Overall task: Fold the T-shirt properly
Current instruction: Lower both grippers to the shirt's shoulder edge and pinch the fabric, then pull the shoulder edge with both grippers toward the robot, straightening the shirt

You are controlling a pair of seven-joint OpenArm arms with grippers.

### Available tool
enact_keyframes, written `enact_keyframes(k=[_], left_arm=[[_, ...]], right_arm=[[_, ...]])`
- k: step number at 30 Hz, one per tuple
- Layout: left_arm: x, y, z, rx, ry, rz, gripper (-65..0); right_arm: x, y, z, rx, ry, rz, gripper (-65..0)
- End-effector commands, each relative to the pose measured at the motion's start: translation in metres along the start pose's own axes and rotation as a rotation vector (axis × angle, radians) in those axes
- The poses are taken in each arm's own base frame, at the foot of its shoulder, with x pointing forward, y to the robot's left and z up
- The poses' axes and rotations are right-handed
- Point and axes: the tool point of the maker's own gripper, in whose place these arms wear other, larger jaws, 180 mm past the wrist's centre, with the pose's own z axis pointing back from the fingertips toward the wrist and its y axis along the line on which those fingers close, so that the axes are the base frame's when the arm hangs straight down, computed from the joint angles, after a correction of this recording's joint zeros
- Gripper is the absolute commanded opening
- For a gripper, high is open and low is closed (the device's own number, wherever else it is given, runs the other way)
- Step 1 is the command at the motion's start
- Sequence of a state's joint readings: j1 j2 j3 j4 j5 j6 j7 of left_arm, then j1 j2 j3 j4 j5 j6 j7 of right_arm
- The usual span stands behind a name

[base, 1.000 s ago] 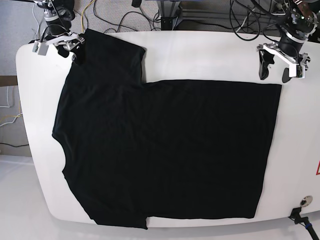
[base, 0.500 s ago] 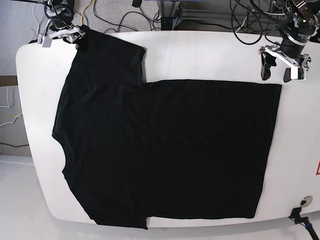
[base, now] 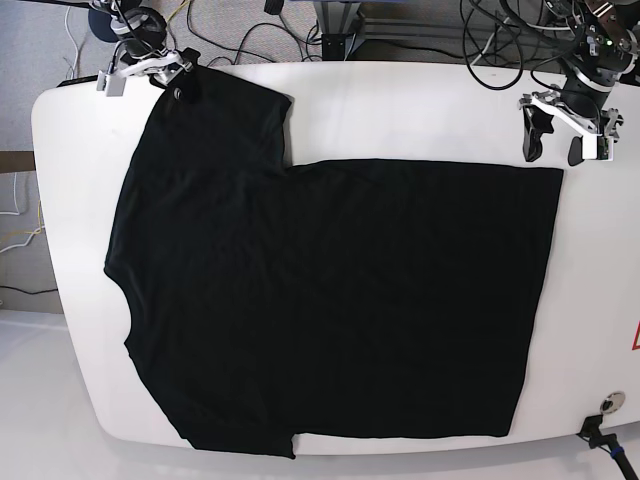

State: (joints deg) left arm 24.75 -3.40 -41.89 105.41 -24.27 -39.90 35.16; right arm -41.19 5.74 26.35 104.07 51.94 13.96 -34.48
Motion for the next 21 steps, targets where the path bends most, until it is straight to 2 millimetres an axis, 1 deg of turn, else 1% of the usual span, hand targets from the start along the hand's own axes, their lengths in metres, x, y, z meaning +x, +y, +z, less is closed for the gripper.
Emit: enact_keyframes(k=[1,2,4,8,9,10,12,16,18,20,21], left_arm=[[0.012,0.001,0.002,-0.004,-0.039,-0.013,-18.6],[0.012,0.001,0.002,-0.004,-0.039,-0.013,-18.6],[0.012,0.001,0.002,-0.004,-0.039,-0.013,-18.6],[0.012,0.001,0.002,-0.004,-0.039,-0.013,-18.6],[0.012,0.001,0.002,-0.004,-0.039,-0.013,-18.6],[0.012,0.001,0.002,-0.004,-0.039,-0.013,-18.6],[0.012,0.001,0.002,-0.004,-0.039,-0.013,-18.6],[0.011,0.001,0.002,-0.004,-0.038,-0.012,-18.6],[0.004,0.004,-0.002,-0.005,-0.022,0.011,-18.6],[0.001,0.014,-0.009,0.0,-0.011,0.023,-18.6],[-0.004,0.019,-0.012,0.002,0.005,0.033,-18.6]], right_arm=[[-0.007,0.005,0.001,0.012,0.025,0.0,-20.9],[-0.011,0.009,-0.001,0.021,0.03,-0.011,-20.9],[-0.012,0.014,-0.004,0.033,0.028,-0.017,-20.9],[-0.012,0.015,-0.005,0.035,0.027,-0.02,-21.4],[-0.012,0.015,-0.005,0.035,0.027,-0.02,-23.3],[-0.011,0.015,-0.005,0.036,0.027,-0.016,-26.9],[-0.011,0.014,-0.005,0.036,0.026,-0.014,-37.6],[-0.01,0.015,-0.005,0.038,0.025,-0.011,-64.1],[-0.01,0.015,-0.005,0.038,0.025,-0.011,-65.0],[-0.01,0.015,-0.005,0.038,0.025,-0.011,-65.0],[-0.01,0.015,-0.005,0.038,0.025,-0.011,-65.0]])
